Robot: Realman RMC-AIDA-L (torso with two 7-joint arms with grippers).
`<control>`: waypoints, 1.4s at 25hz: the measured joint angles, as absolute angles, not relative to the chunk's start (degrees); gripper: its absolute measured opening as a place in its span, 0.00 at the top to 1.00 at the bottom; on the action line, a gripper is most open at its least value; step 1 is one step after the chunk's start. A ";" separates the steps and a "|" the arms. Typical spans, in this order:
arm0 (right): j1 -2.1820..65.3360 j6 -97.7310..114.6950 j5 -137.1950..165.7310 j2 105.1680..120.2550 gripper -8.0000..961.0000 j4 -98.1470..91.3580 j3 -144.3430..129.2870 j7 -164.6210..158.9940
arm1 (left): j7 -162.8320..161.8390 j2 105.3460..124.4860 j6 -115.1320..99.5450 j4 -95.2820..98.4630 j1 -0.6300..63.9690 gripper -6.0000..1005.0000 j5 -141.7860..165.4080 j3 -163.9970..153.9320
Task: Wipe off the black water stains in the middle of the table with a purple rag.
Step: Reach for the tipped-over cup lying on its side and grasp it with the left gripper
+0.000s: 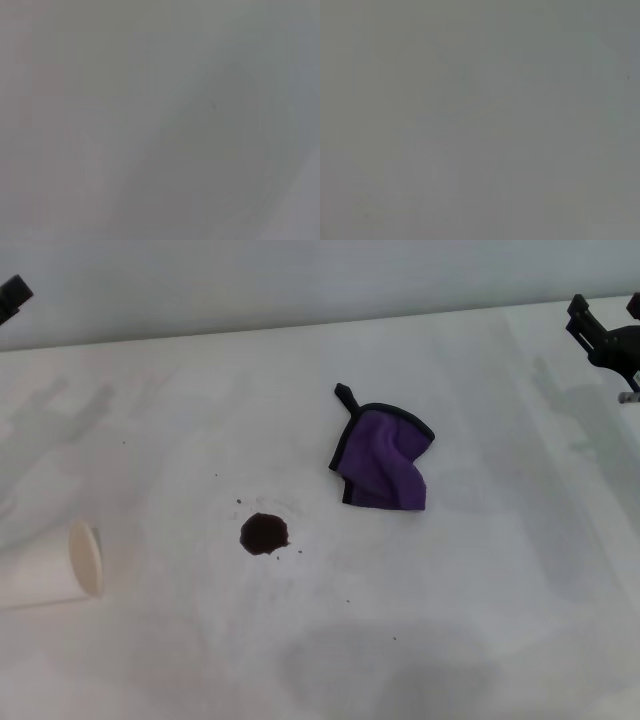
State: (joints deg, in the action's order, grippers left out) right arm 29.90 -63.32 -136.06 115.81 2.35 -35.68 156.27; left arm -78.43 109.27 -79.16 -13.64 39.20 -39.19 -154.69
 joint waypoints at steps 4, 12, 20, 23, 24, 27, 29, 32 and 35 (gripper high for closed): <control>29.87 -63.19 -136.06 115.81 0.11 2.11 -35.68 156.27 | -84.36 109.32 -81.13 -19.75 41.41 0.13 -38.48 -161.15; 29.56 -63.06 -136.06 115.74 0.11 1.47 -35.67 156.27 | -93.22 108.52 -90.89 -36.59 49.70 0.13 -21.58 -163.02; 29.83 -63.01 -136.13 115.82 0.11 1.40 -35.68 156.27 | -84.09 106.47 -101.04 -44.27 57.24 0.13 -5.23 -163.18; 29.91 -63.01 -136.15 115.92 0.11 1.18 -35.67 156.27 | -81.06 106.46 -103.80 -47.17 58.61 0.13 -2.28 -163.21; 29.96 -63.01 -136.15 115.97 0.11 1.08 -35.65 156.27 | -80.62 106.39 -104.35 -47.84 59.36 0.13 -0.05 -163.22; 30.02 -63.01 -136.15 116.01 0.11 0.94 -35.60 156.27 | -78.91 106.04 -106.24 -48.58 61.80 0.13 8.60 -163.24; 30.16 -63.01 -136.15 116.03 0.11 0.87 -35.59 156.27 | -77.68 106.07 -107.21 -48.89 63.42 0.13 14.68 -163.25; 30.61 -63.04 -136.65 116.07 0.11 0.84 -35.59 156.27 | -76.50 106.43 -107.85 -49.41 65.48 0.13 21.73 -163.27; 31.23 -63.16 -137.56 116.21 0.11 1.09 -35.59 156.27 | -75.16 106.56 -107.94 -49.32 66.73 0.13 26.17 -163.33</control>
State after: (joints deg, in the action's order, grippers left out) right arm 31.23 -63.16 -137.56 116.21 1.09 -35.59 156.27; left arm -75.16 106.56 -107.94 -49.32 66.73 26.17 -163.33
